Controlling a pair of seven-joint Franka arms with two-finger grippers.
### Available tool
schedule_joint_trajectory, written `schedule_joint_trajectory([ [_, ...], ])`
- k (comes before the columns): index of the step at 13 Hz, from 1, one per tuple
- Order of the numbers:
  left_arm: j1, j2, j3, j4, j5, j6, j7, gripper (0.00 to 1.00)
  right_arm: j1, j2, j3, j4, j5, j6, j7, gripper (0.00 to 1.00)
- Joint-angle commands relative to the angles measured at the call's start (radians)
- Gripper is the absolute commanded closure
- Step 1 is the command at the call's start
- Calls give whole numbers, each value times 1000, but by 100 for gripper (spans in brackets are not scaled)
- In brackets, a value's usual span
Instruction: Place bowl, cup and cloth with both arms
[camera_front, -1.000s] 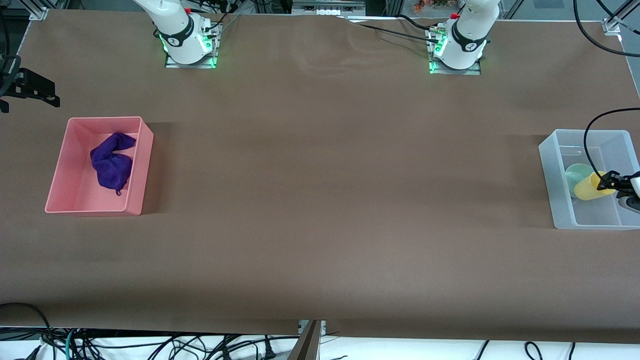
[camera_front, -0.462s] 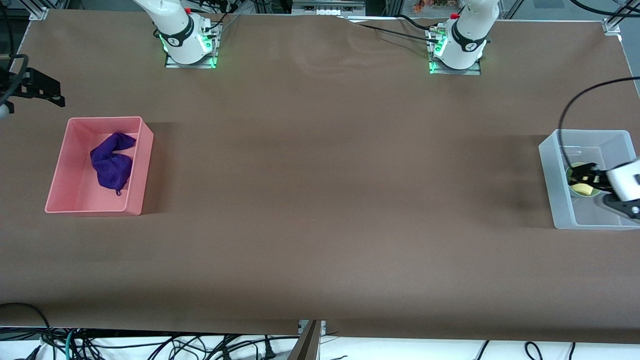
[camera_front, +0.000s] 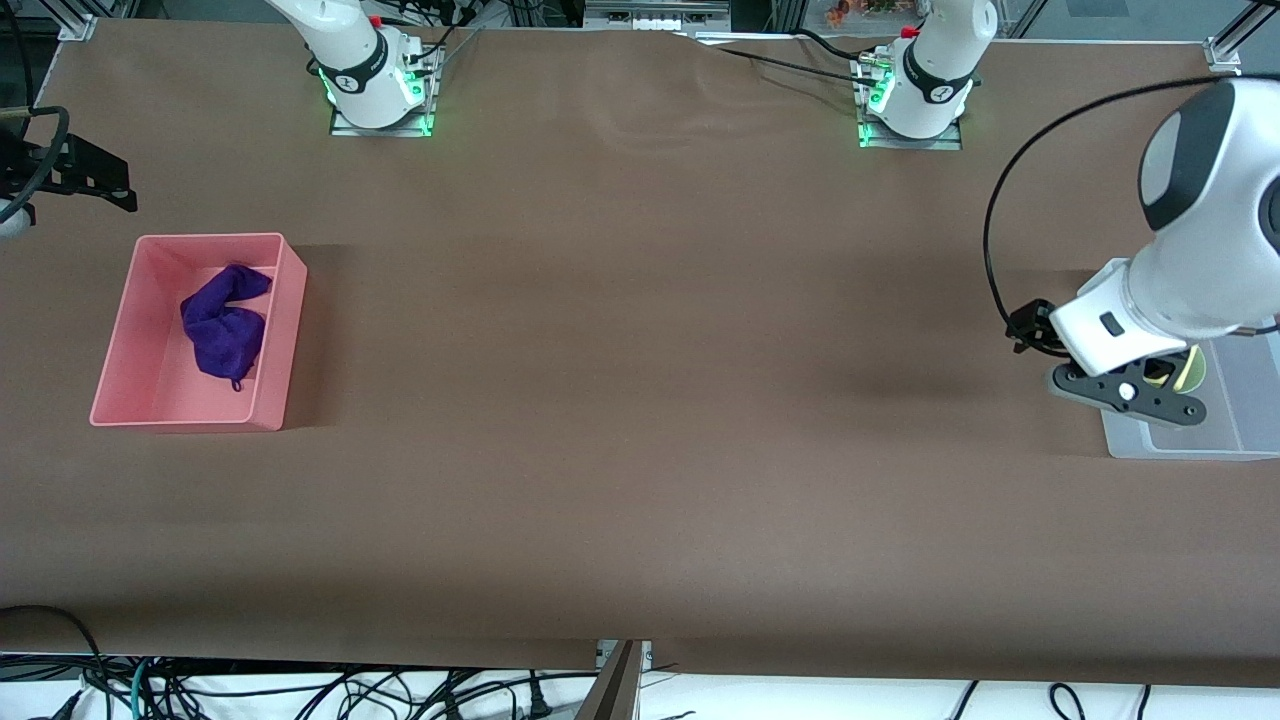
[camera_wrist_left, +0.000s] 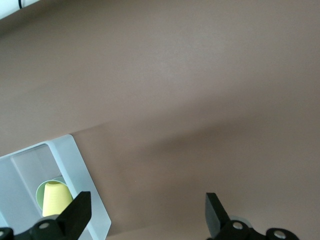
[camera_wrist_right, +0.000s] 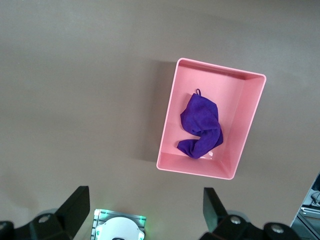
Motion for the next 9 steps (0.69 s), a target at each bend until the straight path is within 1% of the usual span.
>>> schedule_joint_trajectory([
  [1, -4, -81, 39, -14, -79, -51, 4, 0, -5, -6, -3, 2, -10, -11, -8, 0],
  [2, -94, -133, 143, -62, -126, -48, -4, 0, -3, -6, -1, 2, -10, -11, -6, 0],
  [3, -176, -182, 269, -112, -189, -24, -4, 0, -3, -8, -1, 2, -16, -11, -5, 0],
  [4, -227, -233, 353, -190, -254, 26, -4, 0, -5, -5, -3, 2, -20, -7, -6, 0],
  [5, -260, -286, 398, -290, -280, 118, -5, 0, -8, -5, -3, 2, -22, -8, -6, 0],
  [6, -288, -338, 423, -365, -285, 196, -8, 0, -8, -6, -4, 2, -24, -7, -5, 0],
  [7, -305, -371, 429, -410, -285, 241, -19, 0, -9, -5, -6, 2, -27, -5, -4, 0],
  [9, -324, -402, 429, -449, -282, 248, -103, 0, -9, -6, -18, 0, -28, -14, -3, 0],
])
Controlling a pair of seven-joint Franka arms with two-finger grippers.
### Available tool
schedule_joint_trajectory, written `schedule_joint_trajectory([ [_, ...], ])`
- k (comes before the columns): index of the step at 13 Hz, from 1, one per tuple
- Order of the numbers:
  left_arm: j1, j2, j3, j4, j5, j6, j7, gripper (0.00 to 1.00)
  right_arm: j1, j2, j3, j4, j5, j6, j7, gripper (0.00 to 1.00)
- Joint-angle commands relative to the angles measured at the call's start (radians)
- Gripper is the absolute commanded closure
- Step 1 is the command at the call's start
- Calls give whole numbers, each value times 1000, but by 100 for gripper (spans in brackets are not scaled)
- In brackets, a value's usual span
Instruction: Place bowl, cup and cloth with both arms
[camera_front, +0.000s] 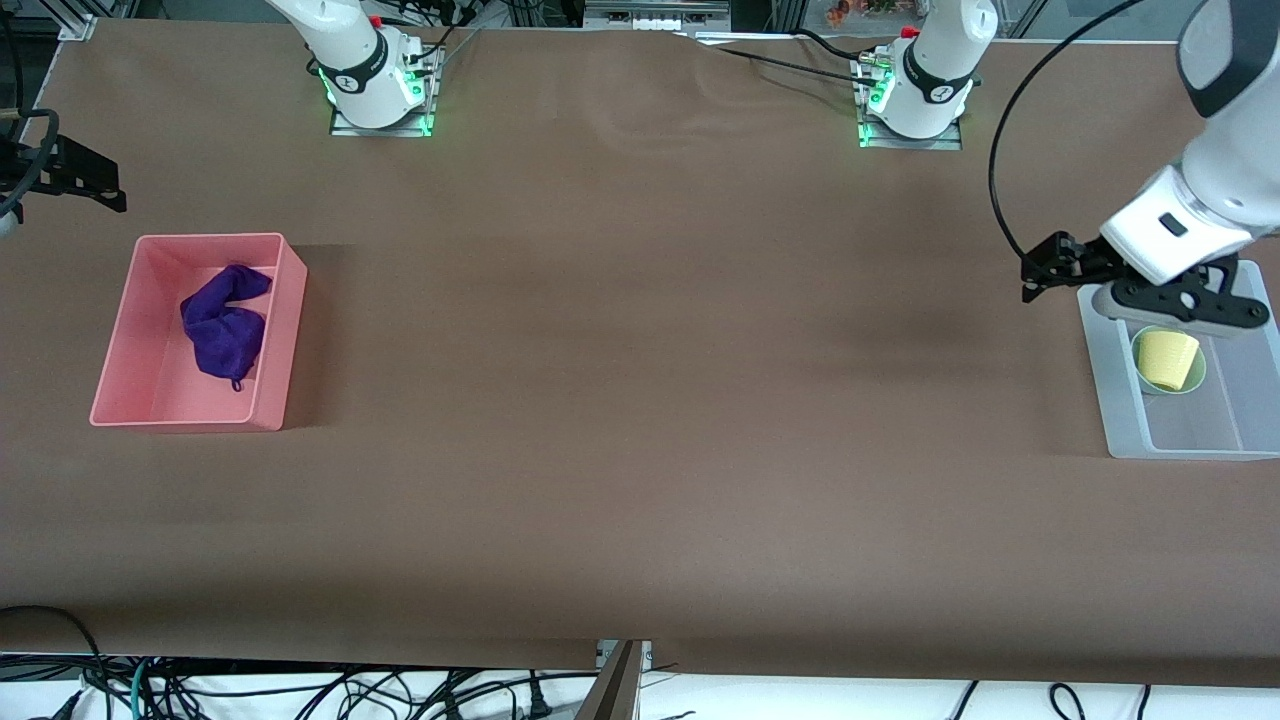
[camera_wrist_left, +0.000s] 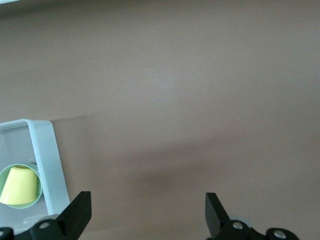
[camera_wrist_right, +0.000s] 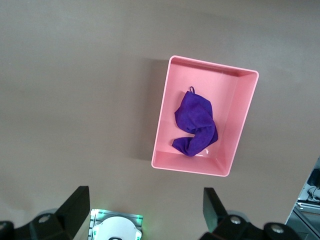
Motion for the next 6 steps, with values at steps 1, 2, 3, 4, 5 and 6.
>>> schedule_joint_trajectory([
  [1, -49, -89, 21, -104, -8, 41, -81, 0, -4, -6, -10, 0, -12, -12, 2, 0],
  [2, -49, -91, 21, -104, -7, 38, -81, 0, -4, -5, -19, 0, -13, -9, -1, 0],
  [3, -49, -91, 21, -104, -7, 39, -83, 0, -4, -5, -31, 0, -13, -9, -1, 0],
  [4, -51, -91, 21, -104, -7, 39, -83, 0, -4, -5, -31, 0, -13, -5, -4, 0],
  [5, -49, -91, 21, -104, -7, 38, -83, 0, -4, -5, -31, 0, -13, -2, -3, 0],
  [6, -49, -89, 21, -104, -7, 38, -81, 0, -4, -5, -31, 0, -10, -2, -1, 0],
])
